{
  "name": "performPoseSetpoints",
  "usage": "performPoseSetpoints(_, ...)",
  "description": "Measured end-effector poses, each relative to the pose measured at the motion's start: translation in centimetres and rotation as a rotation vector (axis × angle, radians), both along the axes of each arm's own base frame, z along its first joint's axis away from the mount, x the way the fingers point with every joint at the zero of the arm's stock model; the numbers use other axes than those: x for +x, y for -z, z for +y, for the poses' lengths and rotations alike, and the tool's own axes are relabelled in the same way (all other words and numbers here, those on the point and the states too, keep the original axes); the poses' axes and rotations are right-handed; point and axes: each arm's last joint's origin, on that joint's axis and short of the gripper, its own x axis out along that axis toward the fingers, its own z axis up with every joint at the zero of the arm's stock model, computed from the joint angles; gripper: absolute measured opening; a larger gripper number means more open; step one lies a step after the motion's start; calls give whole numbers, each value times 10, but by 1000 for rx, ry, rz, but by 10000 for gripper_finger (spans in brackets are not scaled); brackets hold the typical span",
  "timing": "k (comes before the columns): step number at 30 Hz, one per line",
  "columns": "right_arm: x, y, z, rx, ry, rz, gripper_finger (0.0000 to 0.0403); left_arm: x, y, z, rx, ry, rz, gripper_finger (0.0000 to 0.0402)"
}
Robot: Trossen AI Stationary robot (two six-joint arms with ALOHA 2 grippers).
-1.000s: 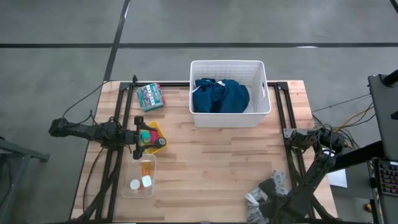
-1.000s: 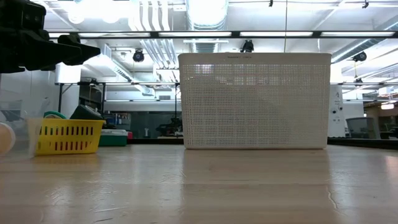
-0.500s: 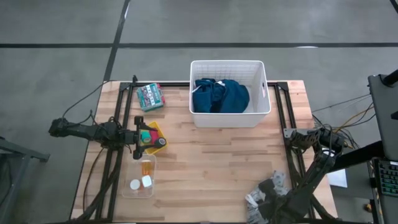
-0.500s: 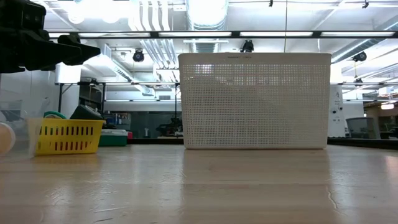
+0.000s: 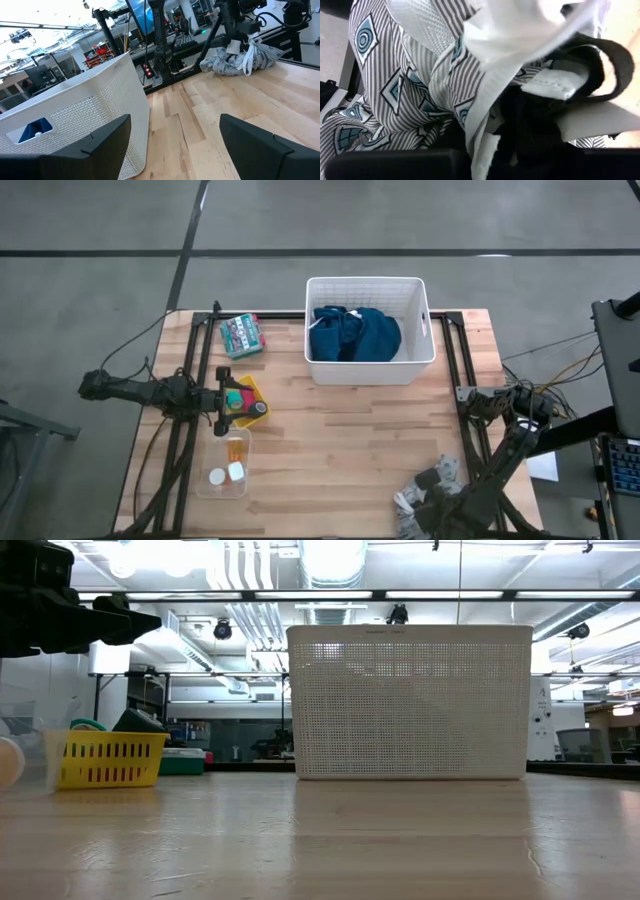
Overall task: Pick & place medical supplies in basket/bin
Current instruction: Put the gray patterned patient gown into the white bin
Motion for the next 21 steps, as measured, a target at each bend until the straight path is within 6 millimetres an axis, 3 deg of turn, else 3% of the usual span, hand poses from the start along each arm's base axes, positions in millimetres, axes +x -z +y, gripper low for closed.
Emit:
performPoseSetpoints(13,18,-28,1,-18,-3,16,70,0,0,0,0,0,0,310)
performPoseSetpoints(21,32,-39,-10,-71,37,7,70,0,0,0,0,0,0,310)
